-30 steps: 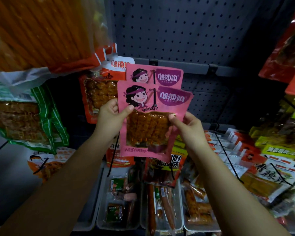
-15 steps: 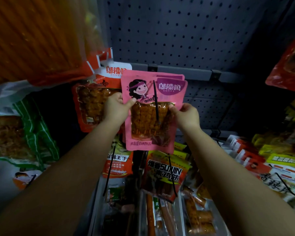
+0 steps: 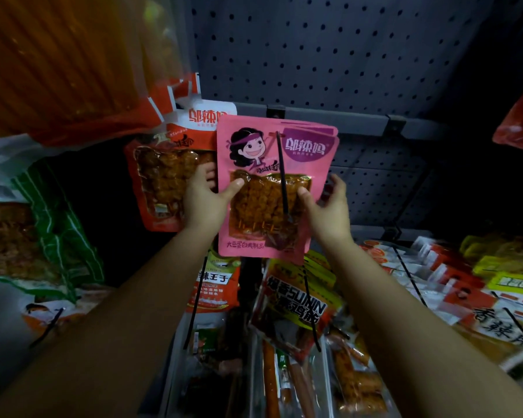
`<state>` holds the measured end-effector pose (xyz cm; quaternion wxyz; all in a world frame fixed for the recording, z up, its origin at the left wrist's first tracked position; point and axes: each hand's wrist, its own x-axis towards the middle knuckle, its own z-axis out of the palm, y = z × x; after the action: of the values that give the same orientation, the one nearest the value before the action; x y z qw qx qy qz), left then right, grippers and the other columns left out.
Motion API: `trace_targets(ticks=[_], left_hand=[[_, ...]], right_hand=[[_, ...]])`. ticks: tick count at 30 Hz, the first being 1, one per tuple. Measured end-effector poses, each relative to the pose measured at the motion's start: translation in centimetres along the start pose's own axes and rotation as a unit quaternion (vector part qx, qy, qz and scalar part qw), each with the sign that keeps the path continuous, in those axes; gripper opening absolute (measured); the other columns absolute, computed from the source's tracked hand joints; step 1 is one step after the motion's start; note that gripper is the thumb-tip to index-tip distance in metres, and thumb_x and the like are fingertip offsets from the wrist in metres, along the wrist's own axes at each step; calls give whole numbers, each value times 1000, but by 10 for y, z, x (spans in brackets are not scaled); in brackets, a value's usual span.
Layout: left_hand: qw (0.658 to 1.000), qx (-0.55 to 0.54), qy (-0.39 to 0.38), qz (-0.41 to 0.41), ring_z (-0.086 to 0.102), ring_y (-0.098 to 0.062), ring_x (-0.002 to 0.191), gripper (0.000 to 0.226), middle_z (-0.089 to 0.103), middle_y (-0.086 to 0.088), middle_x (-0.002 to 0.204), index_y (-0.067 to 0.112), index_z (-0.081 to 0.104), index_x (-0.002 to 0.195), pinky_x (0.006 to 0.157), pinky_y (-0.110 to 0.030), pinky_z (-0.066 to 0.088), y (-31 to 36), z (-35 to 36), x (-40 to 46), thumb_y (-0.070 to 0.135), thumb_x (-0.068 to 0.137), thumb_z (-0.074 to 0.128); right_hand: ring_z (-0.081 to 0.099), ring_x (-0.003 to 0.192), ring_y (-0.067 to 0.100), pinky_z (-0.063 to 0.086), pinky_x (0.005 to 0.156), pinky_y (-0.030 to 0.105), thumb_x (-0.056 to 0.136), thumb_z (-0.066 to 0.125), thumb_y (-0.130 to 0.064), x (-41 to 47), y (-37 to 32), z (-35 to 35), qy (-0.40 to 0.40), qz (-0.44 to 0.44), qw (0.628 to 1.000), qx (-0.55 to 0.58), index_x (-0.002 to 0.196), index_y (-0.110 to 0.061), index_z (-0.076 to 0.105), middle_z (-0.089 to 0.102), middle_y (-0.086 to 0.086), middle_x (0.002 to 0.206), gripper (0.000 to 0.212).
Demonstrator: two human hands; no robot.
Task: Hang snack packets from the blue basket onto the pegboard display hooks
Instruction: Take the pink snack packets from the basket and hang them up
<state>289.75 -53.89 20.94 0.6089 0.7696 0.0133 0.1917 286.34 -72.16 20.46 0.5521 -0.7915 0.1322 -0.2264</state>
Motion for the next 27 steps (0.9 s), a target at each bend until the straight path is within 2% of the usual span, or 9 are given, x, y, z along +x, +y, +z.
trace_targets(ticks=[4,8,12,17,19,21,23,25,27], left_hand=[[1000,16,-17,0,57,-16,103,54,62,-4,117,9,52,126,88,-35,50,-9,-1,-5,20,78,74],[999,34,-5,-9,59,-18,93,40,65,-9,107,6,58,113,83,-35,51,-16,-1,-7,17,78,75],[999,19,-15,-46,61,-25,96,35,64,-14,107,2,59,109,84,-36,52,-30,-2,-19,13,80,73],[997,-6,-19,-71,57,-20,101,45,58,-5,114,7,53,118,84,-34,49,-41,-8,-42,14,78,74],[998,-7,5,-61,53,-16,104,50,53,-3,120,9,49,121,84,-28,47,-43,-13,-55,16,78,74],[999,-6,17,-33,53,-11,100,48,50,-2,120,9,48,120,78,-14,44,-44,-16,-73,16,80,73],[1000,-16,-3,-17,54,-2,88,38,53,0,110,9,51,113,69,-3,41,-40,-16,-95,12,81,71],[998,-37,-57,-18,55,7,77,20,58,5,95,18,55,97,64,-2,42,-36,-13,-121,9,84,67],[992,-39,-121,-21,55,12,69,22,59,9,85,29,54,86,62,-3,42,-30,-5,-149,9,85,65]], right_hand=[[58,105,18,49,94,40,95,55,-32,-6,8,5,-44,3,999,14,129,-16,49,58,-6,105,38],[57,98,16,48,86,34,94,55,-34,-4,10,7,-36,7,999,18,124,-16,52,55,-13,94,35],[60,106,21,50,90,39,95,53,-38,-8,15,7,-49,19,999,2,128,-13,51,61,-3,107,41],[54,122,24,45,102,42,94,56,-37,-20,31,0,-70,54,996,-1,141,-13,42,57,8,134,55],[48,128,24,41,105,37,92,59,-37,-28,36,-5,-50,63,997,-2,143,-13,38,49,10,142,61],[46,129,22,39,106,36,91,61,-36,-41,41,-13,-26,67,997,5,141,-15,40,46,11,143,59],[49,122,18,41,105,36,91,61,-32,-58,46,-26,-15,67,998,15,136,-15,46,51,9,136,50],[56,108,14,46,96,28,92,62,-25,-79,55,-44,-13,62,997,52,125,-17,54,59,6,120,34],[61,89,9,48,84,21,92,61,-17,-104,68,-69,-2,62,994,87,107,-20,59,64,1,98,15]])
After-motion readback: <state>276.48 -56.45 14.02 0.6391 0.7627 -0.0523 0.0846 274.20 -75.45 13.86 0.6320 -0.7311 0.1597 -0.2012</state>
